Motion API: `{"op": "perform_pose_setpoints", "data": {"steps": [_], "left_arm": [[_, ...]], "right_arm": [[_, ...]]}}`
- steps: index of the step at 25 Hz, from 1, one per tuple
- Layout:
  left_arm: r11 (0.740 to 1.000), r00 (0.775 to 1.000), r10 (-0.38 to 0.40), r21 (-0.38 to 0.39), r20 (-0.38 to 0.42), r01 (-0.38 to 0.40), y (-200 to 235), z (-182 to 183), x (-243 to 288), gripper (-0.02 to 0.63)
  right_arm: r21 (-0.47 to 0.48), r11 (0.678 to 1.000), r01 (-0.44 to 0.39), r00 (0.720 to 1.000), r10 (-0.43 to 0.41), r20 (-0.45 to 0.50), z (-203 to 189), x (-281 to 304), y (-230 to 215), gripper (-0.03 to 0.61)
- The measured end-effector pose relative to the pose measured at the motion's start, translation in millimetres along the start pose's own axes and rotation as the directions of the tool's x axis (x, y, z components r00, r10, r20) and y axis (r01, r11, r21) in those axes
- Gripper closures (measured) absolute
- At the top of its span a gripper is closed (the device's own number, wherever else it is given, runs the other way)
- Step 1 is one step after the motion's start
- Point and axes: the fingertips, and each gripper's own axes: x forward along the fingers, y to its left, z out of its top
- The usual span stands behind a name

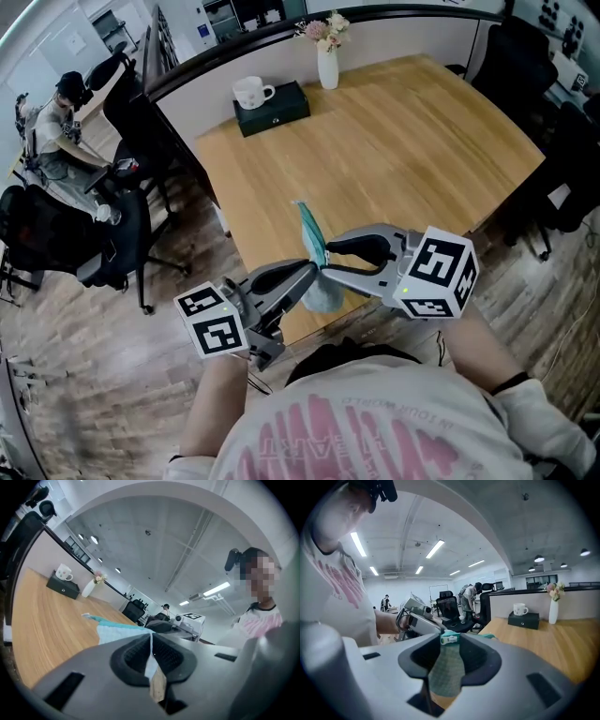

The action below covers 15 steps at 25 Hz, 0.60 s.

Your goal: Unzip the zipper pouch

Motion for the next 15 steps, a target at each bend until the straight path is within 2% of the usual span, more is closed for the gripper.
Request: {"op": "perform_pose_setpoints", "data": {"steps": [5, 11, 15], "left_arm": [[0.999, 0.999, -0.045, 0.025, -0.011, 0.045, -11.9, -3.7, -0.5, 0.598], [0.996, 0.997, -0.078, 0.042, -0.025, 0.079, -22.9, -6.4, -3.7, 0.598], [0.995, 0.996, -0.084, 0.046, -0.034, 0.085, -27.4, -10.1, -3.3, 0.598]], "right_arm": [[0.04, 0.997, -0.072, 0.997, 0.07, 0.039, 1.1, -11.8, 10.4, 0.463], [0.064, 0.993, -0.097, 0.993, 0.093, 0.067, 4.2, -21.4, 18.3, 0.471], [0.078, 0.994, -0.072, 0.993, 0.064, 0.103, 7.2, -27.8, 15.1, 0.556]]}}
